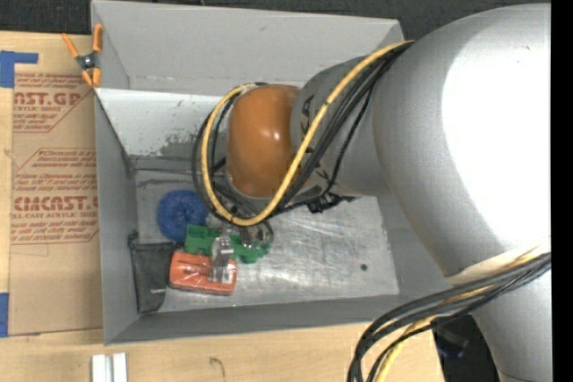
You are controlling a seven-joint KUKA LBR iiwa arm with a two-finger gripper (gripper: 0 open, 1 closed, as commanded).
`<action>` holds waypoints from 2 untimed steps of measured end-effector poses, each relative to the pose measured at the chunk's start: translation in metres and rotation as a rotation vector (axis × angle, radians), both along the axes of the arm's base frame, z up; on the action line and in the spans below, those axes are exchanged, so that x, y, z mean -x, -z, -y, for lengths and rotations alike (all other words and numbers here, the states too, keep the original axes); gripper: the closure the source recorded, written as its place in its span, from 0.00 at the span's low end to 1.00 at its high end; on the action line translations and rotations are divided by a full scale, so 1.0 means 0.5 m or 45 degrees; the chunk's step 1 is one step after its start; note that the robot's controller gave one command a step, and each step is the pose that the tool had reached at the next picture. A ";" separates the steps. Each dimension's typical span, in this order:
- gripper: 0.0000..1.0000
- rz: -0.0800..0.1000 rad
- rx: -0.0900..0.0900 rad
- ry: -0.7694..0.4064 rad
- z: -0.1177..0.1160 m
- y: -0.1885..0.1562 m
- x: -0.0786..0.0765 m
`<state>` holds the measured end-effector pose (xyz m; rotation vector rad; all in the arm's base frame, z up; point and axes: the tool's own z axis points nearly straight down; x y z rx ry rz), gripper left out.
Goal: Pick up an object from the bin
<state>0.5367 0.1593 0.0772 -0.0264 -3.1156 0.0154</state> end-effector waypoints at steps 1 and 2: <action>1.00 0.000 0.000 0.000 0.000 0.000 0.000; 1.00 0.029 -0.013 -0.127 -0.003 -0.390 0.043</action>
Offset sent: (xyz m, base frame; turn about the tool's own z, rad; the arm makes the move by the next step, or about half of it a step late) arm -0.0329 0.0006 0.3027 -0.1522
